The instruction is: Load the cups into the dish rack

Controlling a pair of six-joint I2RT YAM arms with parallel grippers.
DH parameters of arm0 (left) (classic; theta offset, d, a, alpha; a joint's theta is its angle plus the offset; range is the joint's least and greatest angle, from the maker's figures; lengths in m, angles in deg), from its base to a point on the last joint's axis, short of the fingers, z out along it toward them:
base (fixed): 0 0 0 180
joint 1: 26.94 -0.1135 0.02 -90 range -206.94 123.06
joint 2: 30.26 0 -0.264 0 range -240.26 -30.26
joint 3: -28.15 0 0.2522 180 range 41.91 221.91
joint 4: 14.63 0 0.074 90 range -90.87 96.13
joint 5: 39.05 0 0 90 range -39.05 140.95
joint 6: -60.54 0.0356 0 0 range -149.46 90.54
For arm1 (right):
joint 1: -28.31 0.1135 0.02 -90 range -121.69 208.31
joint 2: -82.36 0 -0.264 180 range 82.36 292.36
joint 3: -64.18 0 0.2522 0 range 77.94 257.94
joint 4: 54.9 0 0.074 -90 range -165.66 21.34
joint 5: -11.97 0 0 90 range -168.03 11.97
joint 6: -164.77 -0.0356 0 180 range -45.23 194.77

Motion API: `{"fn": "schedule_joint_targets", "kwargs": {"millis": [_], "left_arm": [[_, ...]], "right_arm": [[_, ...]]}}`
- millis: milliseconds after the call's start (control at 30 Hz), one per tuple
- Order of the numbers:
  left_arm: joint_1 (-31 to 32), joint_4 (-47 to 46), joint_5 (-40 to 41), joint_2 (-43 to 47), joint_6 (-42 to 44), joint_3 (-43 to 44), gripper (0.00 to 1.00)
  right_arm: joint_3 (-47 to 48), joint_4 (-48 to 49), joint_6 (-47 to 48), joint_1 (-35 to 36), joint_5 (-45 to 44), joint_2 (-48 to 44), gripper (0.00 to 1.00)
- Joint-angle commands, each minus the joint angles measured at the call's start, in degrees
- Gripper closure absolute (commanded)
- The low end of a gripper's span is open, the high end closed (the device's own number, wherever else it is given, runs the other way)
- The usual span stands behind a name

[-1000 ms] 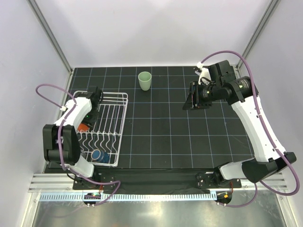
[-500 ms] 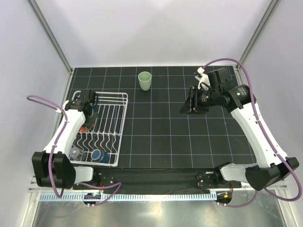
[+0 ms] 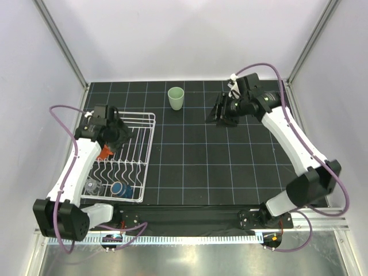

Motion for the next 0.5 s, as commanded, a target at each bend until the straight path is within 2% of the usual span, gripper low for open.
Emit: {"fn": "schedule_joint_targets", "kwargs": {"millis": [0, 33, 167, 300, 467], "left_arm": [[2.8, -7.1, -10.7, 3.1, 5.2, -1.0, 0.36], [4.0, -8.6, -14.3, 3.3, 5.6, -1.4, 0.33], [5.1, -13.8, -20.2, 5.2, 8.1, -2.5, 0.29], [4.9, -13.8, -20.2, 7.8, 13.0, -1.6, 0.26], [4.7, -13.8, -18.8, 12.0, 13.6, -4.9, 0.24]], "right_arm": [[8.1, 5.5, -1.3, 0.3, -3.1, 5.0, 0.4], [9.4, 5.8, -2.2, 0.4, -3.1, 8.1, 0.39], [14.8, 7.3, -4.8, 0.6, -4.8, 15.6, 0.38], [21.1, 11.9, -6.4, 2.4, -9.8, 23.1, 0.33], [27.1, 18.1, -7.9, 4.3, -19.0, 32.3, 0.27]]}}
